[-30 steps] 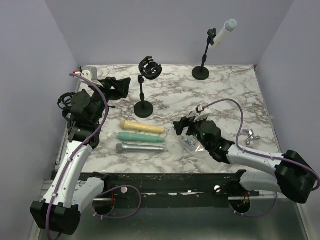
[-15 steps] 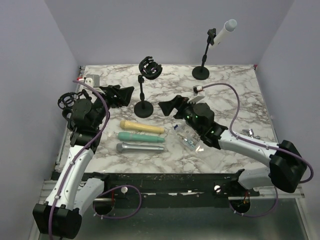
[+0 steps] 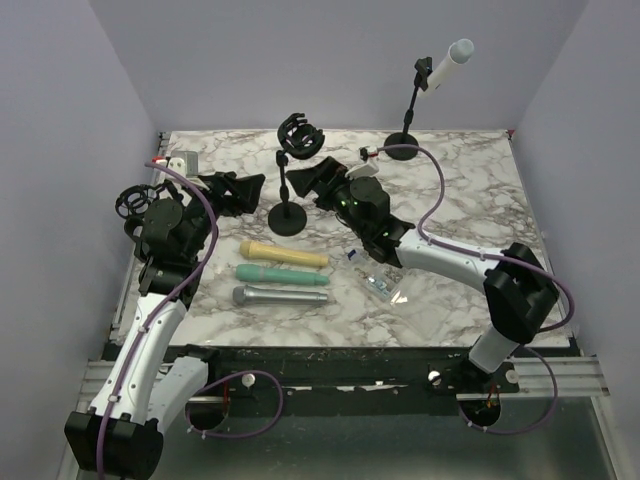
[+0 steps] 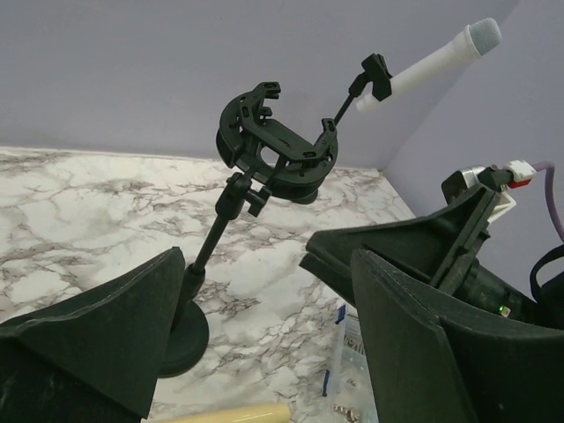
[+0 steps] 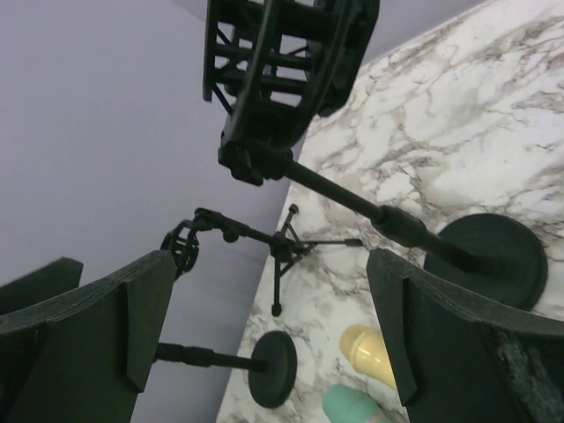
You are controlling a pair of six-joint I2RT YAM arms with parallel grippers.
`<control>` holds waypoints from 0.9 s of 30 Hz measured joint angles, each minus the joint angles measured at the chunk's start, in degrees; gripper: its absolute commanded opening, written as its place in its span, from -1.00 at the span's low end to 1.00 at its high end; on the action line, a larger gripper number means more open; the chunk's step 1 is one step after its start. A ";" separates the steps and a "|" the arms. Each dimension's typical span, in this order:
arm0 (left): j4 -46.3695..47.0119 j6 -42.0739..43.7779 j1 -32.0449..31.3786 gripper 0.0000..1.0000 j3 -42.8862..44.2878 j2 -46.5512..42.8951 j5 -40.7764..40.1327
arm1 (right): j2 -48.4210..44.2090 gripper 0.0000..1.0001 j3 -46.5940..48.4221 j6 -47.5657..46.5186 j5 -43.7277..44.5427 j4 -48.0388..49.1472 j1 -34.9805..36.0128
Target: Remove the microphone from the stand
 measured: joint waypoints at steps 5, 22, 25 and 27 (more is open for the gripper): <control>-0.07 0.59 0.11 0.58 0.00 0.02 -0.13 | 6.58 1.00 6.99 2.82 2.49 1.33 0.00; 0.02 -2.45 4.76 0.55 0.00 2.14 1.79 | 15.98 0.59 20.22 6.21 10.69 -1.38 -0.04; 0.04 -3.26 5.49 0.55 0.00 2.62 2.69 | 16.46 0.52 20.24 6.12 11.19 -2.25 -0.04; 0.07 -3.65 5.77 0.55 0.00 2.71 3.13 | 16.63 0.47 20.24 5.97 11.45 -2.34 -0.04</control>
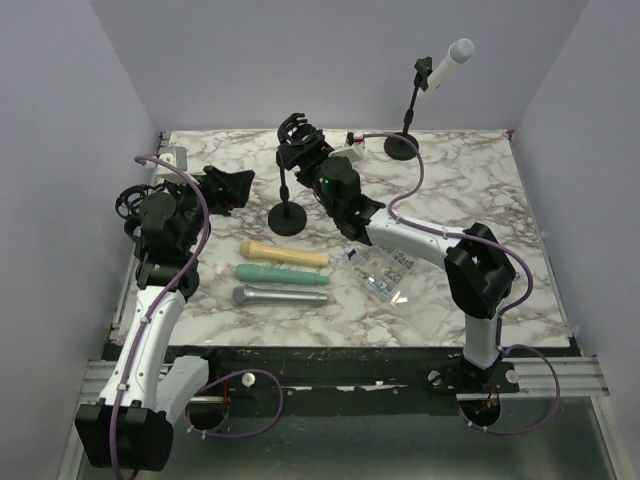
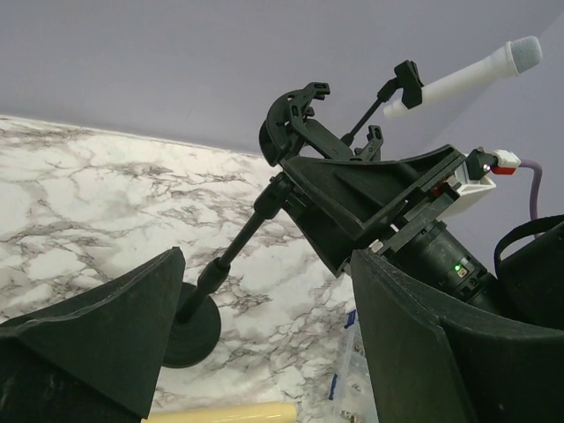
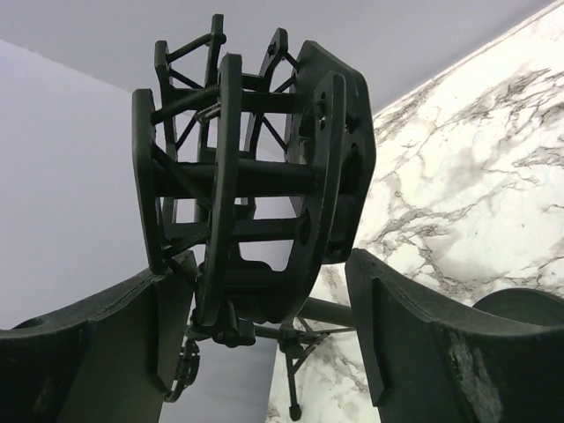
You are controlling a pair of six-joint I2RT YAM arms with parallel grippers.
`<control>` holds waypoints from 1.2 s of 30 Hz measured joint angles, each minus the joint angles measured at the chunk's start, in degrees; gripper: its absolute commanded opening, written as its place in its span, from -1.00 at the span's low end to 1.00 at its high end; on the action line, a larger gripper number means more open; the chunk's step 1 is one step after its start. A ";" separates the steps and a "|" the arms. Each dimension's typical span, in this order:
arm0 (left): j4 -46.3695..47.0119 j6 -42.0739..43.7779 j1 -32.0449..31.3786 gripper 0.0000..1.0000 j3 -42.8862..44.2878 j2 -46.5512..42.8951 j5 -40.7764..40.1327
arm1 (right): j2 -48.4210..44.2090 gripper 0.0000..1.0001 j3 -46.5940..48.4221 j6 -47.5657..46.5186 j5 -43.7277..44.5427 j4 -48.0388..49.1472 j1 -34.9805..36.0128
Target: Remove the microphone from the stand
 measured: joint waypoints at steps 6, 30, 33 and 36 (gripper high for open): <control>1.11 -1.53 0.72 0.54 0.00 0.46 1.40 | 0.02 0.31 -0.35 -0.48 0.28 0.55 0.00; 3.02 -7.04 3.19 0.51 0.00 3.87 5.31 | 1.86 0.27 -7.48 2.43 -0.81 15.85 0.28; 3.45 -7.67 3.43 0.51 0.00 4.15 5.95 | 2.03 0.28 -8.09 2.45 -0.81 17.11 0.33; 3.91 -8.50 4.55 0.51 0.00 4.48 6.64 | 2.40 0.29 -8.52 2.49 -0.81 18.51 0.44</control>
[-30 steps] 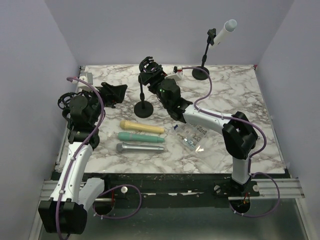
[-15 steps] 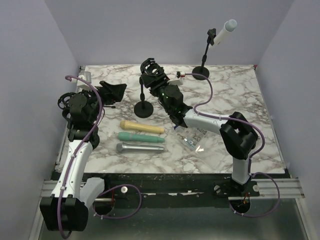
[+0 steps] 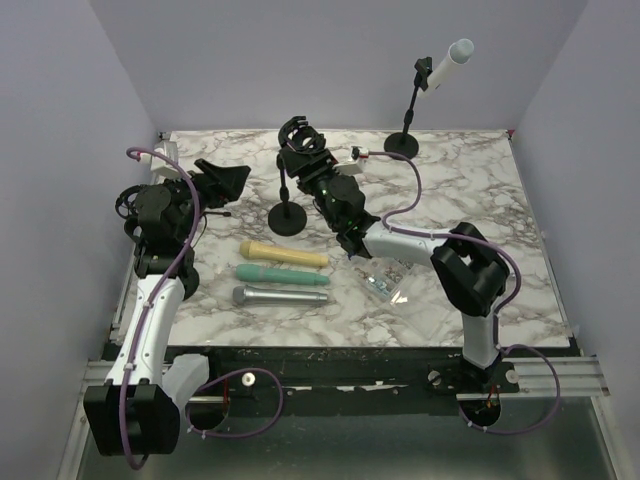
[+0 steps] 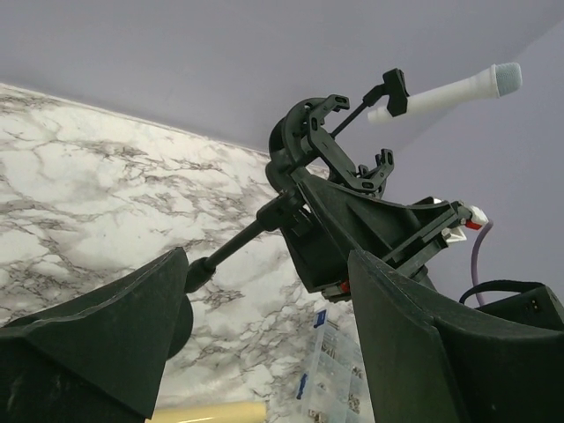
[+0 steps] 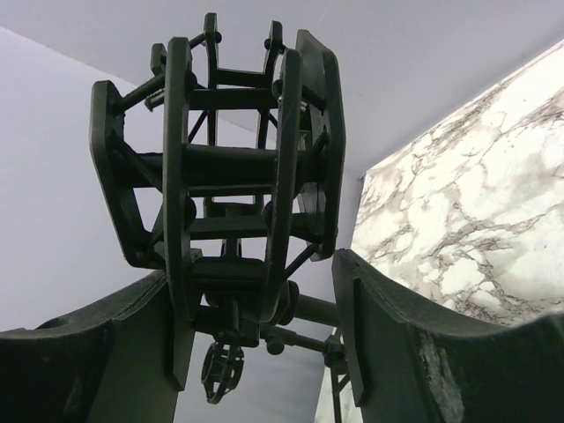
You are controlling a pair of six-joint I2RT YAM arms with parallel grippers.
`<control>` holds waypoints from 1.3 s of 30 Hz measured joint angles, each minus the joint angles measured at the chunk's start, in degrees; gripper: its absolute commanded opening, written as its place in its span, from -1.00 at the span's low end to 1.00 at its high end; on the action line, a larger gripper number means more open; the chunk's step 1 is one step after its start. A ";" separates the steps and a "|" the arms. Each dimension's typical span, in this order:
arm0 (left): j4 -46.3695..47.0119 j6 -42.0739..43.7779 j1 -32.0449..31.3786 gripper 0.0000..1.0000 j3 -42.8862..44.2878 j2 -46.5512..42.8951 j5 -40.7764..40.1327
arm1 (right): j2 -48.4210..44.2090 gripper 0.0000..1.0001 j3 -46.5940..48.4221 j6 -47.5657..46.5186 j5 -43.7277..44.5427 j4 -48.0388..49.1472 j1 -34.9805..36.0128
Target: Remove the microphone from the stand
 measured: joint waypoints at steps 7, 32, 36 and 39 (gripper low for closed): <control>0.09 -1.29 0.72 0.51 0.00 0.98 0.87 | 1.29 0.31 -1.11 0.52 0.00 3.10 0.13; 1.55 -1.92 0.98 0.53 0.00 2.10 2.97 | 4.13 1.00 -0.28 -13.55 -4.42 -14.49 0.37; 2.29 -1.92 0.98 0.53 0.00 3.34 4.26 | 3.85 1.00 0.85 -17.57 -7.41 -23.39 0.48; 2.54 -1.90 0.98 0.53 0.00 4.28 5.03 | 2.25 1.00 2.21 -19.17 -8.35 -27.65 0.50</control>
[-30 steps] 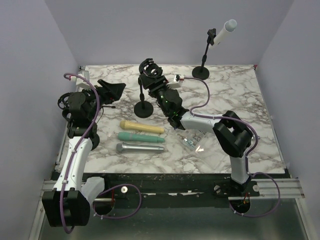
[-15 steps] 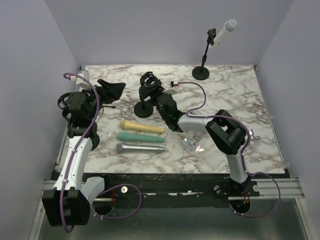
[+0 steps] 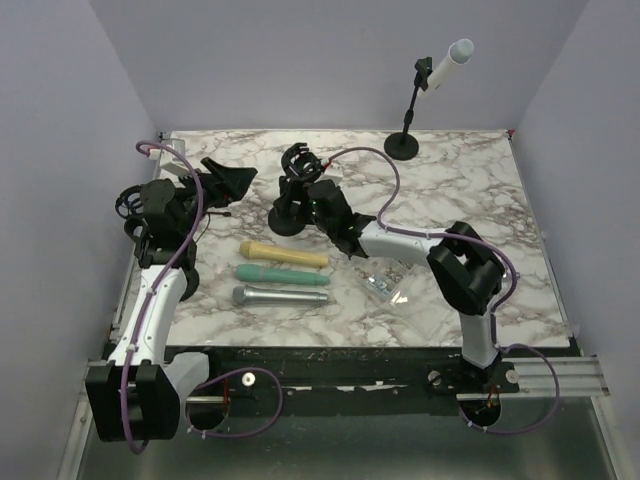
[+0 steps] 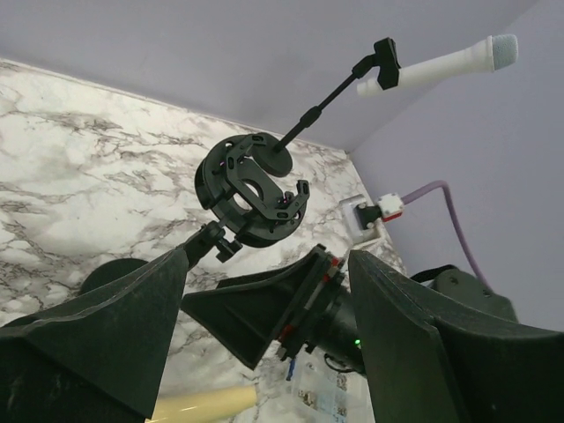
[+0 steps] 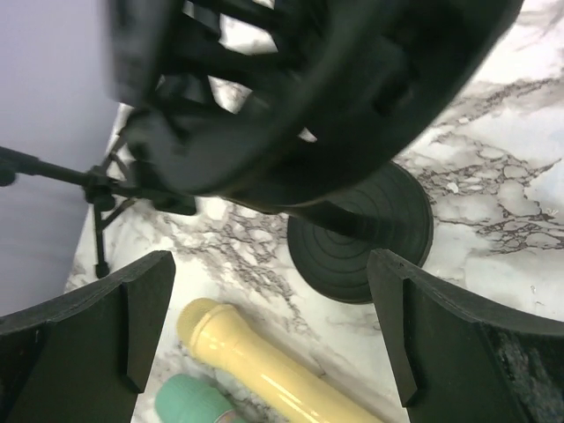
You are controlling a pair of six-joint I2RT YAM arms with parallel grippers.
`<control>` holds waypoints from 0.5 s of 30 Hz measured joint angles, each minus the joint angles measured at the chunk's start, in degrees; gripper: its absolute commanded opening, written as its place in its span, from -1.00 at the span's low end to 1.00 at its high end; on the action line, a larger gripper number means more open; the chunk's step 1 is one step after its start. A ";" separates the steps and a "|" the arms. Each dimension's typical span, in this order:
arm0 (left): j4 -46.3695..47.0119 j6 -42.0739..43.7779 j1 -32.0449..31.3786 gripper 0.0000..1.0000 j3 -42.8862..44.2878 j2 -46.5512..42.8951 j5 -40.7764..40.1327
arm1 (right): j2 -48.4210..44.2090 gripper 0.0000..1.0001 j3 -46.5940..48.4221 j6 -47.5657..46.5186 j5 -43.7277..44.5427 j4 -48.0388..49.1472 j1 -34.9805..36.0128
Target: Remove the microphone from the stand
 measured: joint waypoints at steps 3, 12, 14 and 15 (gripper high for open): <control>0.07 0.52 -0.13 0.53 0.00 0.76 0.37 | -3.54 1.00 0.20 -1.07 -0.98 -2.21 0.00; -1.73 8.28 -6.43 0.52 1.33 5.18 0.39 | -23.15 1.00 -14.19 -7.56 -3.52 -2.32 -0.02; -2.43 10.75 -8.48 0.52 1.60 6.12 0.39 | -28.52 1.00 -20.17 -9.51 -3.67 -2.16 -0.02; -2.67 11.61 -9.07 0.51 1.62 6.34 0.42 | -31.23 1.00 -23.15 -10.43 -3.65 -2.19 -0.02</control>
